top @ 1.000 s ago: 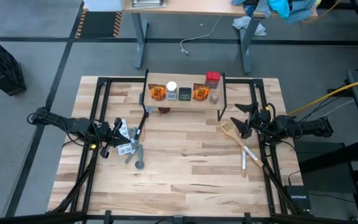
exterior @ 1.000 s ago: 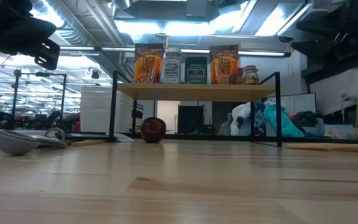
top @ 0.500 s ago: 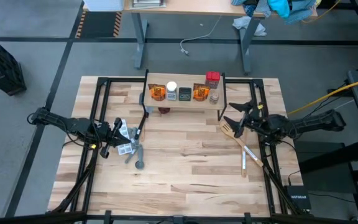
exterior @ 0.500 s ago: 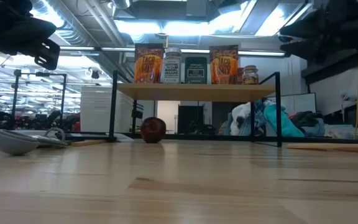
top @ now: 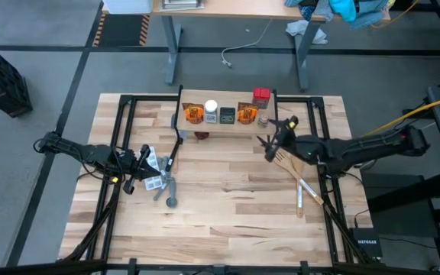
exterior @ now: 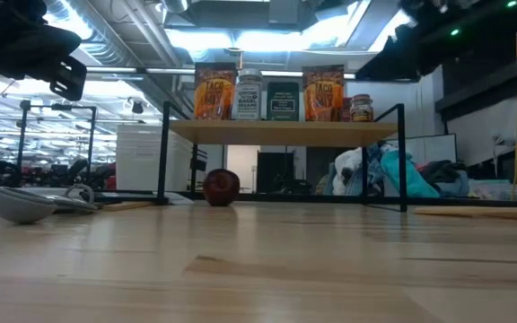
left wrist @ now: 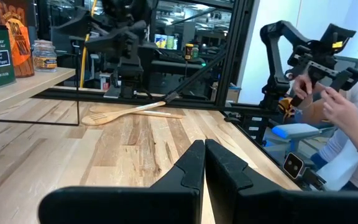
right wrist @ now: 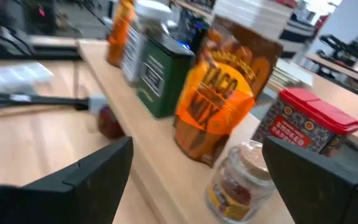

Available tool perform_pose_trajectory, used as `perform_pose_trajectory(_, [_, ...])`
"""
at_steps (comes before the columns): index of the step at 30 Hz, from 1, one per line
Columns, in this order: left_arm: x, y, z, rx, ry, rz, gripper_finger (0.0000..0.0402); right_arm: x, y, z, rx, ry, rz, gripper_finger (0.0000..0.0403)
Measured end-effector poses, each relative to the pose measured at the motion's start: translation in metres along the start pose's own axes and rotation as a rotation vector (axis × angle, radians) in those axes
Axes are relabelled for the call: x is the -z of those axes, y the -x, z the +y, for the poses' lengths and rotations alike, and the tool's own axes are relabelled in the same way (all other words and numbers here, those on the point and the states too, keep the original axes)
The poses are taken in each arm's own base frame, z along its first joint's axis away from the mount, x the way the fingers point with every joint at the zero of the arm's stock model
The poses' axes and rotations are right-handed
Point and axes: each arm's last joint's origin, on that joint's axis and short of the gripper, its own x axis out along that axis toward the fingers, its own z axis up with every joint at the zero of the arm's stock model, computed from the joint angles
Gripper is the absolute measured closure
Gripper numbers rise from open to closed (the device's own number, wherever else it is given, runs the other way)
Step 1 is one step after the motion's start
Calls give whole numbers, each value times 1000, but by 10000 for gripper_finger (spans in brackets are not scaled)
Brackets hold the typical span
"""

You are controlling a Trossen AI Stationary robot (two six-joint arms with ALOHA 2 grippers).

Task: Shelf spices
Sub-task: Remove the transparent seasoning bottle from the shelf

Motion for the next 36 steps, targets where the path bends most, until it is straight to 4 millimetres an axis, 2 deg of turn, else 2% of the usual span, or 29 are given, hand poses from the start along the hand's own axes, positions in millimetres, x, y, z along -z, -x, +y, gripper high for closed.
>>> perform_pose_trajectory(6, [0,0,0,-1,0,0,396,4,-18,-16,29,-36,56,40])
perform_pose_trajectory(16, [0,0,0,-1,0,1,396,12,-31,-39,22,-65,121,40])
perform_pose_trajectory(27, [0,0,0,-1,0,0,396,24,-51,-49,0,-118,181,42])
perform_pose_trajectory(31, [0,0,0,0,0,1,396,23,-52,-49,3,-120,174,71])
perform_pose_trajectory(36, [0,0,0,-1,0,0,396,22,-52,-48,-12,-128,156,148])
